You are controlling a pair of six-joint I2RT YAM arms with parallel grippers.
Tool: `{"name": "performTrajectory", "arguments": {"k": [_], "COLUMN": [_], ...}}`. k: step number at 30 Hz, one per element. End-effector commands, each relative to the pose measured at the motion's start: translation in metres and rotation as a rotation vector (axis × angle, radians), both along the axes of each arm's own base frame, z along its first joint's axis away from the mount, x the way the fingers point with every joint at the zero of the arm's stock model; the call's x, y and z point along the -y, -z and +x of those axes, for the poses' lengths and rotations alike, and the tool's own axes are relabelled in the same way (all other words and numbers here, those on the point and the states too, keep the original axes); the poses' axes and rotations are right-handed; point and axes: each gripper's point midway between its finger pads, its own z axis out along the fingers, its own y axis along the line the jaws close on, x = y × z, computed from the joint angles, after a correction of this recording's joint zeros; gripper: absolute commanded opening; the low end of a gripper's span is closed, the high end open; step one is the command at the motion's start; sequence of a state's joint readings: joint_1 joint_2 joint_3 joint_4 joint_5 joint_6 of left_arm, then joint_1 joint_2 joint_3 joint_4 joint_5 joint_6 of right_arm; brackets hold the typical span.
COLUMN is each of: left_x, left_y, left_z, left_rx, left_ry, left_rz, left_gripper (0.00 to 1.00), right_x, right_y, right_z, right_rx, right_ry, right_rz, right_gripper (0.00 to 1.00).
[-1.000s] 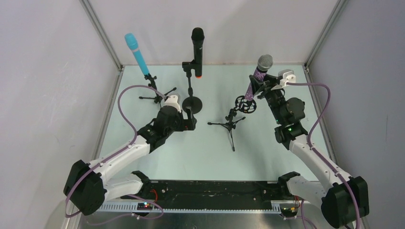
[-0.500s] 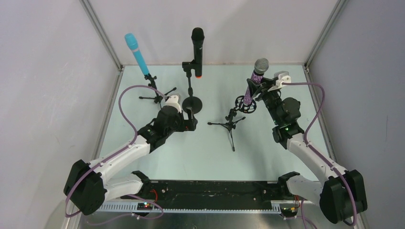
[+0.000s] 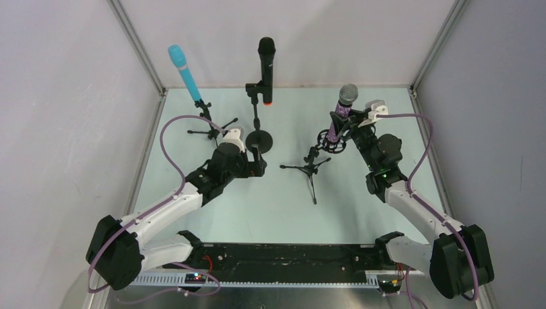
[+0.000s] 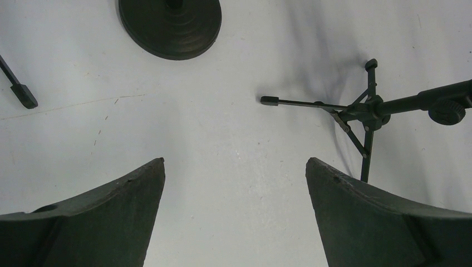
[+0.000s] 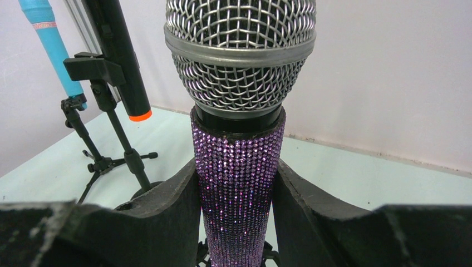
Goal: Attach the microphones to the stand
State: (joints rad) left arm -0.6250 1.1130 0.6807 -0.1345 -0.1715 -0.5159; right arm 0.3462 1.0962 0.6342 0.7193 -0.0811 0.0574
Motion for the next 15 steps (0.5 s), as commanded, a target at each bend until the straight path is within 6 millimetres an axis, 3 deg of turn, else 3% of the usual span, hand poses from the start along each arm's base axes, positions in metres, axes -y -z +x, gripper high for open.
{"name": "performTrajectory", "arguments": {"k": [1, 15], "left_x": [0.004, 0.008], "left_y": [-0.012, -0.014], "left_z": [0.005, 0.004], "left_rx": [0.020, 0.014], "left_ry": [-0.005, 0.010], "left_rz": [-0.034, -0.049], "left_gripper": [1.00, 1.00], "right_x": [0.001, -0.005], "right_y": [-0.023, 0.008], "right_z": [-0.004, -0.005], "right_rx": [0.090, 0.053], "right_ry": [-0.010, -0.039], "right_rz": [0.041, 0.024], "right_gripper": [0.00, 0.00]}}
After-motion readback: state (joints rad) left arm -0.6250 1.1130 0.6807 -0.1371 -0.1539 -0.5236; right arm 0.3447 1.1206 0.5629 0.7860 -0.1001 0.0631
